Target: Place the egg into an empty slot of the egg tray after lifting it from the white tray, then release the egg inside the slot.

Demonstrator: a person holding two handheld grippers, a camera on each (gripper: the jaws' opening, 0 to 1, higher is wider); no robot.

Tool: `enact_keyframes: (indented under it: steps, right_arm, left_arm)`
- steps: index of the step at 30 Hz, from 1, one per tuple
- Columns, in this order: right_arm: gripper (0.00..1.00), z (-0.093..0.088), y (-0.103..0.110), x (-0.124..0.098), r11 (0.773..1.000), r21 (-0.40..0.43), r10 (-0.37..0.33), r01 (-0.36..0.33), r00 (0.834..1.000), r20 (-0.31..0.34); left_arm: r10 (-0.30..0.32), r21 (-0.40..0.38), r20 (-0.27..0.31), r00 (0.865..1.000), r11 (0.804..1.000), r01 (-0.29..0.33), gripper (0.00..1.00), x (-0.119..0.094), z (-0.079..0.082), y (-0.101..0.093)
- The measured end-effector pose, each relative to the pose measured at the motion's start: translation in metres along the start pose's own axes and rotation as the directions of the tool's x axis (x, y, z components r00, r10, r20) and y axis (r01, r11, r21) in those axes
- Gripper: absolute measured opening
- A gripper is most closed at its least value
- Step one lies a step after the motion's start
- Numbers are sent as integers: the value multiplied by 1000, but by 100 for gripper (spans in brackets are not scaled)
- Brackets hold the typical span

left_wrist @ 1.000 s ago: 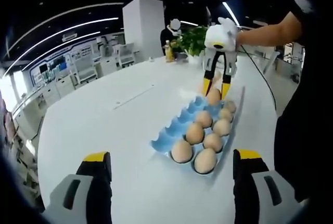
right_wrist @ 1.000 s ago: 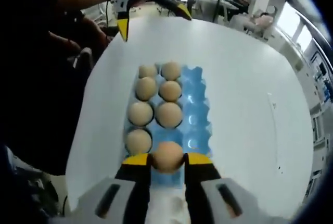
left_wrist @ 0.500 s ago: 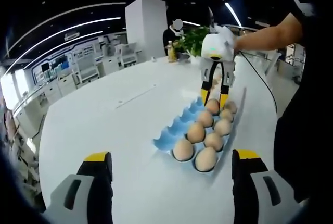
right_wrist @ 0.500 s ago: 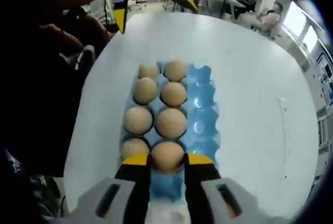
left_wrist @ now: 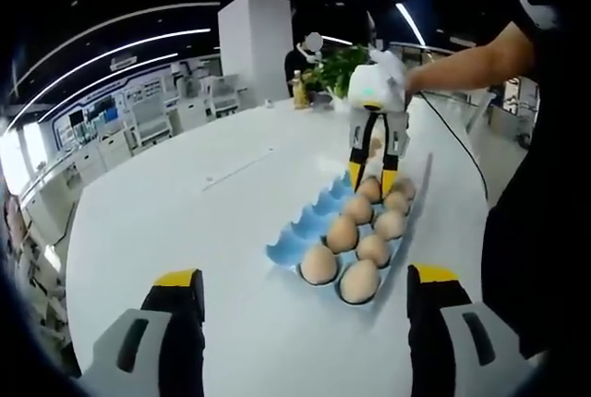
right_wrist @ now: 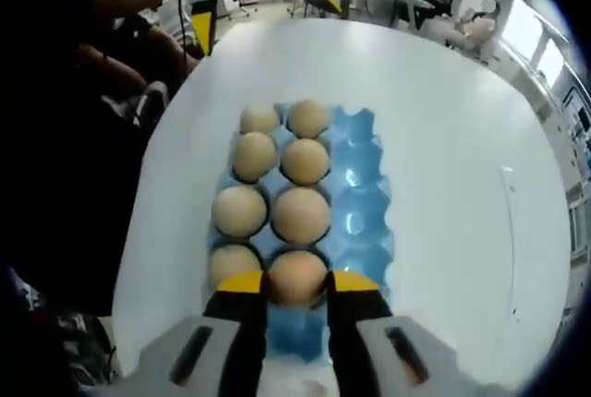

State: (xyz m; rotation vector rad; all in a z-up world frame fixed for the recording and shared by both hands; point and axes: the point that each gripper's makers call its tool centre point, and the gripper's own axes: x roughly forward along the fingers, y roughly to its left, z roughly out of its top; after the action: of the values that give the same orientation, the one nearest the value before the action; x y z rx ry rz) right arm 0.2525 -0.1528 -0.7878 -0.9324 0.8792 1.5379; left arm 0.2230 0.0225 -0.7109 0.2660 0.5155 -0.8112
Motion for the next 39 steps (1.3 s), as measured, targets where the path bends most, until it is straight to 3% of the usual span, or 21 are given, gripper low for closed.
enact_keyframes:
  steps: [9,18,26,33,39]
  right_arm:
    - [25,-3,1,5,1000,-26,9,-10,1000,-21]
    - [26,-6,2,4,999,-50,10,-9,1000,24]
    - [25,-9,-1,-5,1000,5,-14,14,997,76]
    - [24,-25,-6,-18,996,69,-58,51,992,109]
    - [24,-40,-3,-24,994,83,-80,72,993,91]
  left_arm:
    - [3,4,-2,1000,1000,-3,91,-1,1,0]
    - [-3,7,-10,1000,1000,3,91,2,1,-3]
    - [13,18,-5,1000,1000,-12,92,-1,7,1]
    - [16,26,-17,1000,1000,-16,92,-3,5,1]
    - [13,26,-22,1000,1000,-12,91,-2,5,1]
